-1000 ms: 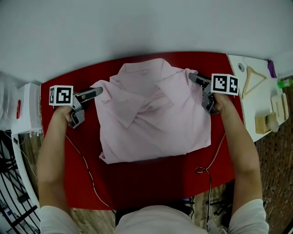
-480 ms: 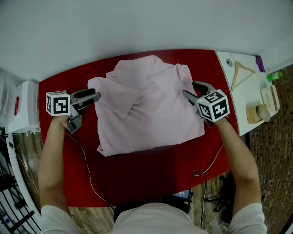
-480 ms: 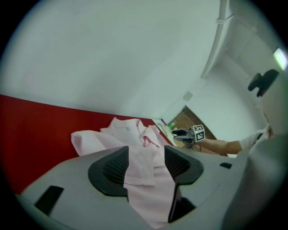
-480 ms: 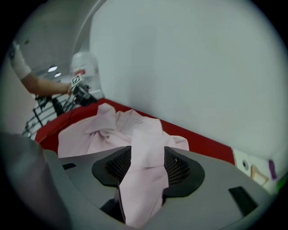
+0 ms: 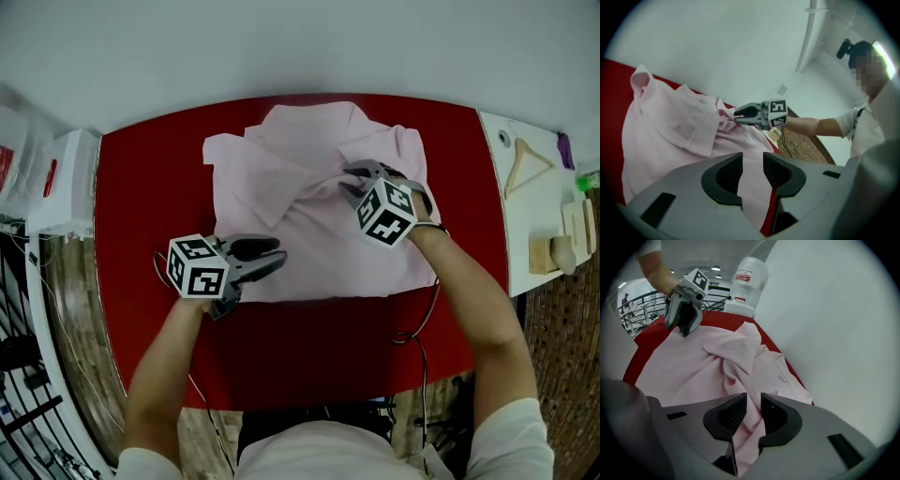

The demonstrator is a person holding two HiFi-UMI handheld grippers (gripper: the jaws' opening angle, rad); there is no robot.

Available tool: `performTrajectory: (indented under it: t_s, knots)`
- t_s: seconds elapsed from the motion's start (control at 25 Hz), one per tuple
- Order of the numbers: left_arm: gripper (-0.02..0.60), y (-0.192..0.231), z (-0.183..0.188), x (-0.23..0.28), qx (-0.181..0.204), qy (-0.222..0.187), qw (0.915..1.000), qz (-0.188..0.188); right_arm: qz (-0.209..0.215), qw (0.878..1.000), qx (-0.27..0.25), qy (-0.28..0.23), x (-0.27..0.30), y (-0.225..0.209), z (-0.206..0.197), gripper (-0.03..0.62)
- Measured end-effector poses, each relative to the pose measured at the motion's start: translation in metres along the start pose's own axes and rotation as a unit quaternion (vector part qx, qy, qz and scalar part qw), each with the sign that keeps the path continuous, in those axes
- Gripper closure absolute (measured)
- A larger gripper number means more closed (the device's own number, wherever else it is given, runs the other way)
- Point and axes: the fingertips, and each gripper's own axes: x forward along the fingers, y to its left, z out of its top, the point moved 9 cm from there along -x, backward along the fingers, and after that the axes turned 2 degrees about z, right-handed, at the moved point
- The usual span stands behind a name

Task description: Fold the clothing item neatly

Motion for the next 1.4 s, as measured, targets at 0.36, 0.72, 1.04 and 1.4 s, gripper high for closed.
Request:
performTrajectory:
  t_s: [0.36,0.72,1.04,1.4]
  knots:
    - [0.463,0.008,-0.038,0.010,-0.044,0.001,0.9990,0.013,0.103,0.993,-0.038,0.052,0.054,-0.013,0.010,0.565]
    - [0.497,0.010,-0.040,0.007,-0.054,-0.009,0.9984,0.017,-0.015,0.998,0.067,0.008,0.050,-0.072,0.017,0.576]
    - [0.522,0.012,-0.040,0.008,-0.063,-0.023,0.9970,0.037,-0.163,0.973,0.158,0.033,0.065,-0.101,0.000,0.503]
    - [0.520,-0.011,-0.017,0.005,-0.007,-0.032,0.9992,0.023,-0.070,0.992,0.004,-0.109,0.018,-0.047,0.053,0.353]
